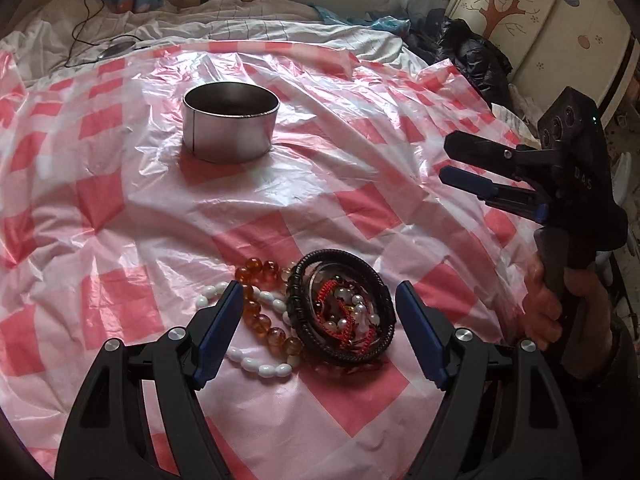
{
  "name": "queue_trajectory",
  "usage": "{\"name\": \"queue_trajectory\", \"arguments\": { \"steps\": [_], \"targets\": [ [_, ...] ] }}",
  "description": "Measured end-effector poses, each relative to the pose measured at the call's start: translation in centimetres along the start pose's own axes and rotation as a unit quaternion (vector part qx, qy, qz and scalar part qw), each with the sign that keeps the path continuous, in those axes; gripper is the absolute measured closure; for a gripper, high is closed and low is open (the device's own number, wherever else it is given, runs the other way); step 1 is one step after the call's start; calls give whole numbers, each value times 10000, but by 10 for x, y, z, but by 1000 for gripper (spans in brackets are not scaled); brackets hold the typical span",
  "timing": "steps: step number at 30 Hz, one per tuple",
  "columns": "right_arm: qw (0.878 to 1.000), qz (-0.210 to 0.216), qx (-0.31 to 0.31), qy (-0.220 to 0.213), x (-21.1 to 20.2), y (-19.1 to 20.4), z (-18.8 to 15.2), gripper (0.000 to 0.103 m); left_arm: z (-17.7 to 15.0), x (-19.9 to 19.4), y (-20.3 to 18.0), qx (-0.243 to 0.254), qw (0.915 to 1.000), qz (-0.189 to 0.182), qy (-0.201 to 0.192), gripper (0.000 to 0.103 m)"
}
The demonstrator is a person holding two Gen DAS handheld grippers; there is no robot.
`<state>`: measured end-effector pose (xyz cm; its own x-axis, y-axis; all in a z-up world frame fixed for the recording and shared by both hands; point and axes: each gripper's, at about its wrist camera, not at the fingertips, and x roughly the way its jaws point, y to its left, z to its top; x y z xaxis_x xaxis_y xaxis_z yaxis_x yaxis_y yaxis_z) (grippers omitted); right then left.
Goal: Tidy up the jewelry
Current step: 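Bring both open tools back to the jewelry pile, then close the left tool on the black beaded bracelet and lift it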
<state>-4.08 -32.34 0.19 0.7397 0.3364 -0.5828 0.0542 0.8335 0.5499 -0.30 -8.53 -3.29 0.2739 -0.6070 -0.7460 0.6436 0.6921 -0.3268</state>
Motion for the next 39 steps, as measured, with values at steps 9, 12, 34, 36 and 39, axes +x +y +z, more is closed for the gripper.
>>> {"name": "queue_trajectory", "arguments": {
  "steps": [9, 12, 34, 36, 39],
  "targets": [
    [9998, -139, -144, 90, 9, 6, -2, 17, -2, 24, -5, -147, 9986, -435, 261, 29],
    [9999, -118, -59, 92, 11, 1, 0, 17, -2, 25, 5, -461, 9966, -618, 302, 45],
    [9992, -132, -179, 334, 23, 5, -3, 16, 5, -19, 90, -1736, 9839, -74, -408, 94],
    [9986, -149, -266, 429, 27, 8, -5, 16, 2, -22, 100, -1931, 9801, -62, -455, 94],
    [9973, -251, -449, 520, 33, 14, -8, 16, 2, -12, 102, -2018, 9788, -218, -275, 93]
  ]
}}
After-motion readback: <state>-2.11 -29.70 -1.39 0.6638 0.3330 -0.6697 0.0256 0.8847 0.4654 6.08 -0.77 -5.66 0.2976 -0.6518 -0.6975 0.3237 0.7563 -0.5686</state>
